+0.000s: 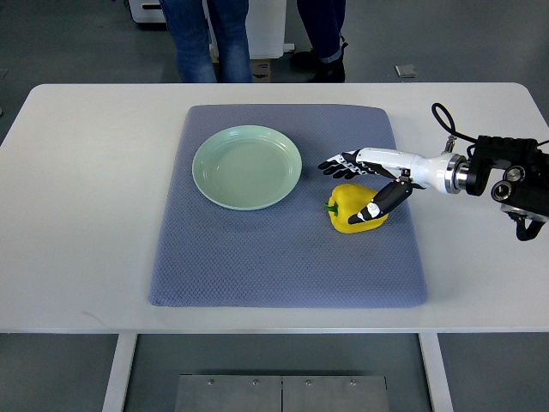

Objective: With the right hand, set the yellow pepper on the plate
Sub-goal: 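Close the right hand's fingers around the yellow pepper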

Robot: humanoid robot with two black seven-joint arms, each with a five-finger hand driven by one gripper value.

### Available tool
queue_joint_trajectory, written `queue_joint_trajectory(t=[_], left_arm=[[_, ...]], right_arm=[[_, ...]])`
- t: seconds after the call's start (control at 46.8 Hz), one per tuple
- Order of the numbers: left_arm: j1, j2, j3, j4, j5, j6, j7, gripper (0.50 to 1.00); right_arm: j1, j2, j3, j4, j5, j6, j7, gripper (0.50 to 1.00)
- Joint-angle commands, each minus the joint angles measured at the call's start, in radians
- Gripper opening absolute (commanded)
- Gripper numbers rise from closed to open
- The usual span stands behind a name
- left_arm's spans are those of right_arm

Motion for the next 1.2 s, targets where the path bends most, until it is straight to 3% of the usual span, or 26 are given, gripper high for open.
queue_joint_trajectory(t=[0.0,1.176], left_arm=[[0.001,0.000,0.000,0.000,0.000,0.000,0.000,1.000],[0.000,0.000,0.000,0.000,0.000,0.000,0.000,1.000]], right_arm=[[0.000,0.003,-0.014,-0.002,-0.002,-0.002,0.000,0.897],[-0.008,0.041,-0.096,-0.046,-0.053,-0.074,-0.006,0.843]])
